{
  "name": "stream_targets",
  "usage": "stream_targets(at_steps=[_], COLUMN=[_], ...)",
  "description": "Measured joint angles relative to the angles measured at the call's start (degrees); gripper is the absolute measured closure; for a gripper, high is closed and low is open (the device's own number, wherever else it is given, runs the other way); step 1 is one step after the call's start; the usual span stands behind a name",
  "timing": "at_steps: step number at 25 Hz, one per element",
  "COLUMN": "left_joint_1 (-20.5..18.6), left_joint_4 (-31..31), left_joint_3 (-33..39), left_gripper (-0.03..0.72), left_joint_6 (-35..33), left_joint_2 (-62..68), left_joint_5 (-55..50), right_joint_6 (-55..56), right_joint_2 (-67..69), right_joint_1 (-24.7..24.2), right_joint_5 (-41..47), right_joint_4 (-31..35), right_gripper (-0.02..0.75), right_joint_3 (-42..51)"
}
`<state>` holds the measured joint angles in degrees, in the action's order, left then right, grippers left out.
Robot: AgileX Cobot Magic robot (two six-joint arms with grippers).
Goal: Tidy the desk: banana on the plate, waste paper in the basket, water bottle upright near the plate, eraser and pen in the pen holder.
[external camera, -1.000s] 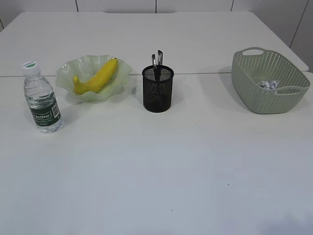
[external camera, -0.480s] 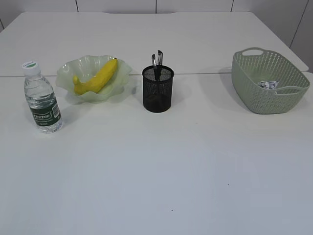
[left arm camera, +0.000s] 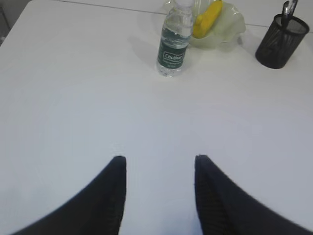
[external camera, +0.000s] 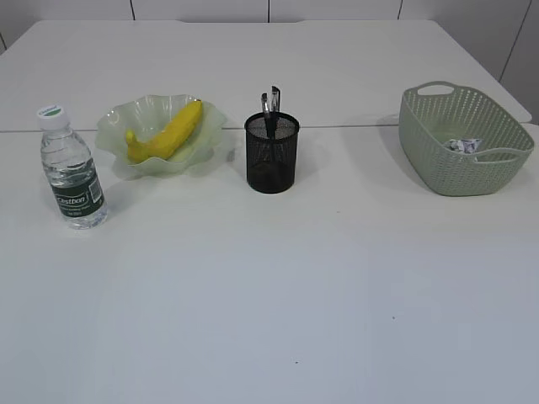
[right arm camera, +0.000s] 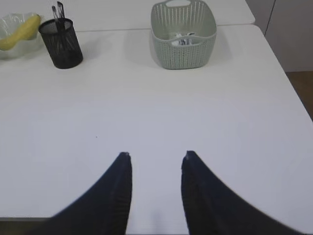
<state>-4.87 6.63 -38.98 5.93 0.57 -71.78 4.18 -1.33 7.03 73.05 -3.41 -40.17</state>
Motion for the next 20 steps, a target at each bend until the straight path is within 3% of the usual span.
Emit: stream_targets(at_steps=[5,12,20], left_joint_1=[0.0,0.0,0.0], left_joint_4=[-0.8,-1.5,-1.5], left_joint_3=[3.7,7.3,7.5], left_gripper=[0.258,0.222,0.215], left_joint_6=[-0.1,-1.1,-1.3], left_joint_2=[0.0,0.0,0.0], left_joint_5=[6.6,10.1,10.1], right_joint_6=[-0.1,-0.1,-0.1], right_joint_2=[0.0,0.0,0.0], right_joint_1=[0.0,0.0,0.0], right_joint_5=[-6.5,-8.7,-8.2], right_joint_4=[0.5,2.0,2.2], right_gripper=[0.408,0.352,0.349], right_joint_3=[4.8,10.1,11.5])
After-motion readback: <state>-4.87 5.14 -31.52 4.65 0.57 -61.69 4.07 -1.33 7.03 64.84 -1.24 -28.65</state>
